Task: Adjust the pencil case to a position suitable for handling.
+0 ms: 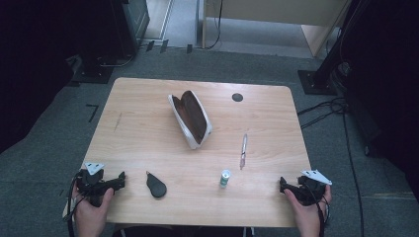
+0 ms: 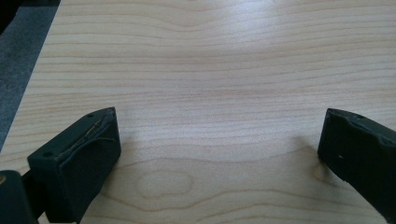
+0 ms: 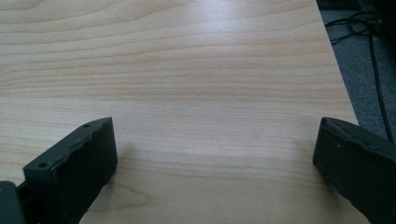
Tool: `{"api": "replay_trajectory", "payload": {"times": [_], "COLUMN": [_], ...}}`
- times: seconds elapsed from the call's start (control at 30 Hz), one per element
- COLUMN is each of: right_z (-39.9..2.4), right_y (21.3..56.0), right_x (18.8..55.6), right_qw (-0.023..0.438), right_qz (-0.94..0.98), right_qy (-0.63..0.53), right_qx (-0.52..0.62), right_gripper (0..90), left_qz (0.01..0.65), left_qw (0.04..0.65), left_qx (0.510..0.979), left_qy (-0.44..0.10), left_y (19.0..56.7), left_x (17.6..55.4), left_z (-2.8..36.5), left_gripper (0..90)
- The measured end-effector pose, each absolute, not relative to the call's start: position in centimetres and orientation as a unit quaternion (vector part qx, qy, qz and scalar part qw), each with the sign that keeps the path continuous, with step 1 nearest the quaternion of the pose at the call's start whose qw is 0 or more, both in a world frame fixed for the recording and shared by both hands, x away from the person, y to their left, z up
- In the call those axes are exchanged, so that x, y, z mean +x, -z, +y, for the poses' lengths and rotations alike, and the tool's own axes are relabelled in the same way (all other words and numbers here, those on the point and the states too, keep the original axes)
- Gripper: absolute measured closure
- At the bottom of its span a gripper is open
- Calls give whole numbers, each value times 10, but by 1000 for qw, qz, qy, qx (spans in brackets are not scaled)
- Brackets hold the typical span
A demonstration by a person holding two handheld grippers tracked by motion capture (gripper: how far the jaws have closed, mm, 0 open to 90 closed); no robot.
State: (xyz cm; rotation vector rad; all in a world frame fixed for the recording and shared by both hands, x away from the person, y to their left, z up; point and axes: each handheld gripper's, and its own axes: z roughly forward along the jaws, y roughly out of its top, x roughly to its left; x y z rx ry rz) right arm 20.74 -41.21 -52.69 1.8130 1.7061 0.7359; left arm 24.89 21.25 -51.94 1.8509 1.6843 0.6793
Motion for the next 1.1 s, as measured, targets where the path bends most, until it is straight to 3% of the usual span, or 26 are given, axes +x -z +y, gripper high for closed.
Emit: {"api": "replay_trajectory", "payload": {"times": [0.07, 0.17, 0.33, 0.47, 0.73, 1.1], "right_z": [-412, -412, -406, -392, -358, -300], "right_y": [527, 522, 514, 488, 450, 416], "right_x": [207, 204, 203, 206, 226, 270], "right_qw": [269, 273, 277, 282, 291, 250], "right_qz": [633, 614, 614, 618, 635, 677], "right_qy": [-273, -282, -297, -334, -374, -427], "right_qx": [673, 685, 676, 653, 610, 544], "right_gripper": [0, 152, 183, 270, 320, 380], "left_qz": [625, 625, 625, 625, 625, 625], "left_qw": [271, 271, 271, 271, 271, 271], "left_qx": [687, 687, 687, 687, 687, 687], "left_qy": [-252, -252, -252, -252, -252, -252], "left_y": [519, 519, 519, 519, 519, 519], "left_x": [249, 249, 249, 249, 249, 249], "left_z": [213, 212, 213, 212, 212, 212], "left_gripper": [0, 0, 0, 0, 0, 0]}}
